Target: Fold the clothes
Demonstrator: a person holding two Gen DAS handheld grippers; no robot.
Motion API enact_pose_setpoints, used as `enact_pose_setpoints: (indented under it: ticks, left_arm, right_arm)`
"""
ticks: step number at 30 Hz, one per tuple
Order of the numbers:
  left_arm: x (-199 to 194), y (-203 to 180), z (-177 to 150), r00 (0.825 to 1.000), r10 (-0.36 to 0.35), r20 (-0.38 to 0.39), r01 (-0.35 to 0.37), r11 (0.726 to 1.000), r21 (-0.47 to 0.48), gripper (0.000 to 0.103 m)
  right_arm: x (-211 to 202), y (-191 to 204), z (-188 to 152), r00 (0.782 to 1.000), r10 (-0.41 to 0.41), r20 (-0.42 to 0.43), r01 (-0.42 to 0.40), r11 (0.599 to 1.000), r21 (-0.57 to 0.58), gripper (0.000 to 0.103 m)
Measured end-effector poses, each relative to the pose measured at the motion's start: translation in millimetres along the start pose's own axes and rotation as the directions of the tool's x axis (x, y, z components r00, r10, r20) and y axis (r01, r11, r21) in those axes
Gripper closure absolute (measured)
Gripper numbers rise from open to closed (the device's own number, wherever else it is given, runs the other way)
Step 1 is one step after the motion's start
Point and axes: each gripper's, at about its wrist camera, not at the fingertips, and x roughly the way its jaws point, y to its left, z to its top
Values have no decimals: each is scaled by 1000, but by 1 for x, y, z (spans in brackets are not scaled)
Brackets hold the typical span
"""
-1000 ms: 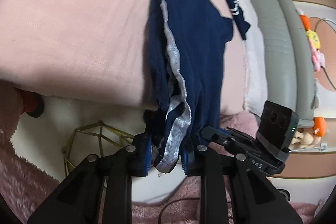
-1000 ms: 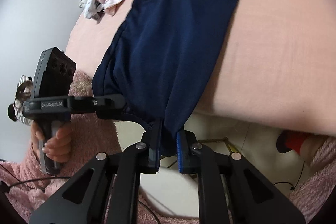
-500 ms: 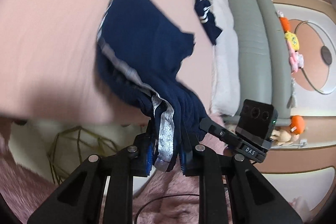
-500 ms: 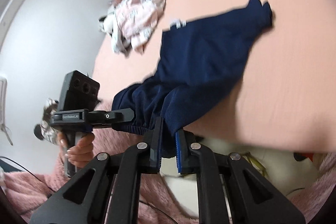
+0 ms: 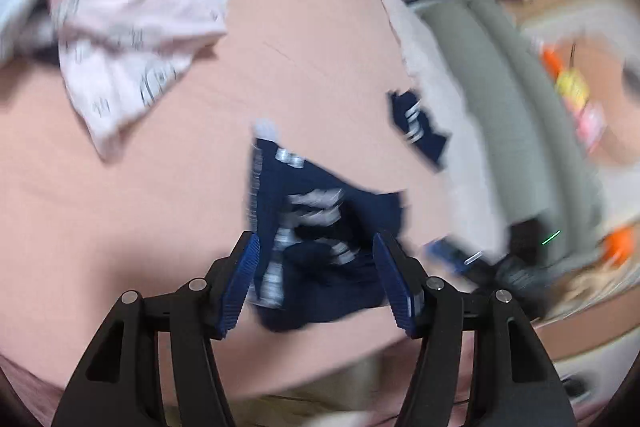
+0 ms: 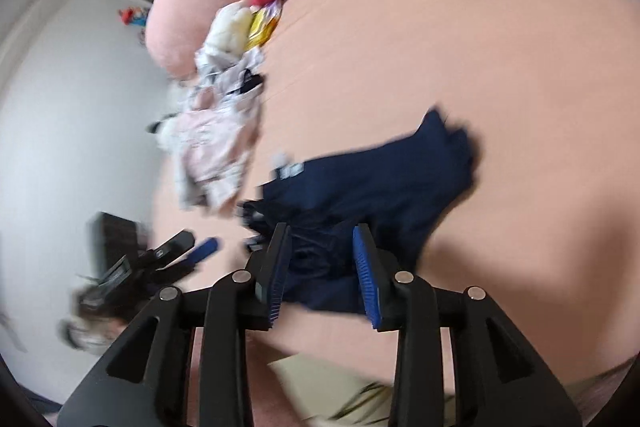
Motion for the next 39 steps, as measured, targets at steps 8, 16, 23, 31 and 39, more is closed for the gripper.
enact_pose_setpoints:
  ticks: [8,16,23,31,39]
  left_arm:
    - [45,-19,-21,978,206,-33,-189,942,278,58]
    - [24,-3,6,985,122,119,-142,975,174,58]
    - [38,-18,0,995,73,71,-90,958,274,58]
    - [37,-23,-19,999,42,31,-49,954,296,58]
    - [59,-29,4,997,61,56,-75,950,304,68]
  right_arm:
    - [49,35,-8,953,-297,-56,258,896,-360,68]
    - [30,42,37,948,-260,182,295,934,-201,66]
    - [31,30,20,939,-331,94,344,904,-254,56]
    - [32,18,-27,951,-308,23,303,917,-258,56]
    - [32,26,21,942,-320,97,335,900,-279,51]
